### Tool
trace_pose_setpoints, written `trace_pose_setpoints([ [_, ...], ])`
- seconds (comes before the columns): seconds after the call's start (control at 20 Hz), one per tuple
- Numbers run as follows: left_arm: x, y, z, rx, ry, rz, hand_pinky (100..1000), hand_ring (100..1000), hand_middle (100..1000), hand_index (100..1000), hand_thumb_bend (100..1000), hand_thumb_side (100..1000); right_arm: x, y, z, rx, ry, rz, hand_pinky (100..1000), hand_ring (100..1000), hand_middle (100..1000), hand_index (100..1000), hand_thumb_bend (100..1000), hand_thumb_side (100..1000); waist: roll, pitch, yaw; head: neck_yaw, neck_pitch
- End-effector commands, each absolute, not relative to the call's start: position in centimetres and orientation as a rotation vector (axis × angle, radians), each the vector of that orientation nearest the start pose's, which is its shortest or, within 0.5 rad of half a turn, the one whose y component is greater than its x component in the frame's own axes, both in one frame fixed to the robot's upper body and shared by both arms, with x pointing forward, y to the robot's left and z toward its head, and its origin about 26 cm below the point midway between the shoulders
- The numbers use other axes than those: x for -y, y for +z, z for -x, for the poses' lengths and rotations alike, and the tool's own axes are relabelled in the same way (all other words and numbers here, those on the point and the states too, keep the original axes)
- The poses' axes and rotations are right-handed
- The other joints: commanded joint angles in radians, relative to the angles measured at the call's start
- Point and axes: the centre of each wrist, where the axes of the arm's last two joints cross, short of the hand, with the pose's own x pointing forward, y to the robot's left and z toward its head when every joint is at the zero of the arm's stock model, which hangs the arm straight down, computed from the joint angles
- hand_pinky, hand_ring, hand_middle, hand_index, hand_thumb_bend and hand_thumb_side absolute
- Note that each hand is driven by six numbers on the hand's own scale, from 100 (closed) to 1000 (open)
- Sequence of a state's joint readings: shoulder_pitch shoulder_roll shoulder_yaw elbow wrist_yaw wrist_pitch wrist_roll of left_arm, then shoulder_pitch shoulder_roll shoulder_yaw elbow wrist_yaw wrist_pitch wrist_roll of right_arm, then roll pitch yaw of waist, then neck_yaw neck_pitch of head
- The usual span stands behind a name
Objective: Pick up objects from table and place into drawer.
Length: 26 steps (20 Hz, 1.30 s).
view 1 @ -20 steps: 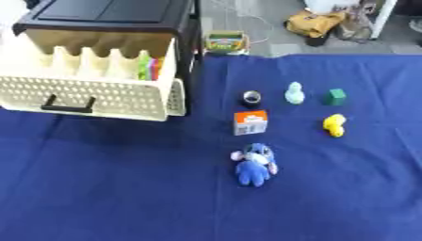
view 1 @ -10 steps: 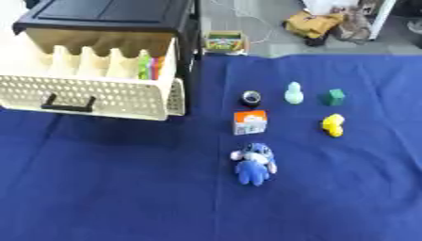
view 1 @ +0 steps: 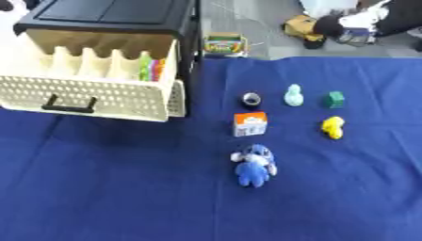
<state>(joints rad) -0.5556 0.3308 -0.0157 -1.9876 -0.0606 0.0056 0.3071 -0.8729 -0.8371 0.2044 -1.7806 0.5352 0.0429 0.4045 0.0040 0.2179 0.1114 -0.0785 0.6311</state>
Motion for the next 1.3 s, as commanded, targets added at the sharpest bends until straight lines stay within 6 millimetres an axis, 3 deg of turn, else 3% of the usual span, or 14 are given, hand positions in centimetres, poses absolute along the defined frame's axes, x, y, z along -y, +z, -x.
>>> trace_pose_setpoints([
  [0.05,-22.9,27.6,-31.2,2.581,-0.086,-0.288,663,426,504,879,100,1000,26.0,37.1,-34.4,-2.450,-2.141,-1.541,362,550,635,938,837,566,-0.001,-0.021,0.004,-0.005,-0.010],
  [0.25,-22.8,27.5,-31.2,2.574,-0.081,-0.272,643,421,502,877,100,1000,25.4,36.8,-35.9,-2.335,-2.381,-1.454,360,550,723,957,854,472,-0.002,-0.021,0.007,-0.009,-0.009],
  [0.5,-22.7,27.2,-31.2,2.562,-0.078,-0.251,633,414,499,874,100,1000,24.6,36.5,-37.5,-2.220,-2.577,-1.398,289,508,759,952,845,409,-0.003,-0.020,0.011,-0.019,-0.006],
  [0.95,-22.6,26.9,-31.2,2.547,-0.079,-0.220,622,403,495,862,100,1000,23.7,35.2,-39.7,-2.188,-2.681,-1.400,145,436,740,945,762,336,-0.003,-0.018,0.017,-0.029,-0.006],
  [1.3,-22.5,26.7,-31.2,2.533,-0.076,-0.198,605,393,492,850,100,1000,23.0,33.6,-41.3,-2.216,-2.769,-1.372,133,422,709,935,718,304,-0.001,-0.018,0.020,-0.036,-0.006],
])
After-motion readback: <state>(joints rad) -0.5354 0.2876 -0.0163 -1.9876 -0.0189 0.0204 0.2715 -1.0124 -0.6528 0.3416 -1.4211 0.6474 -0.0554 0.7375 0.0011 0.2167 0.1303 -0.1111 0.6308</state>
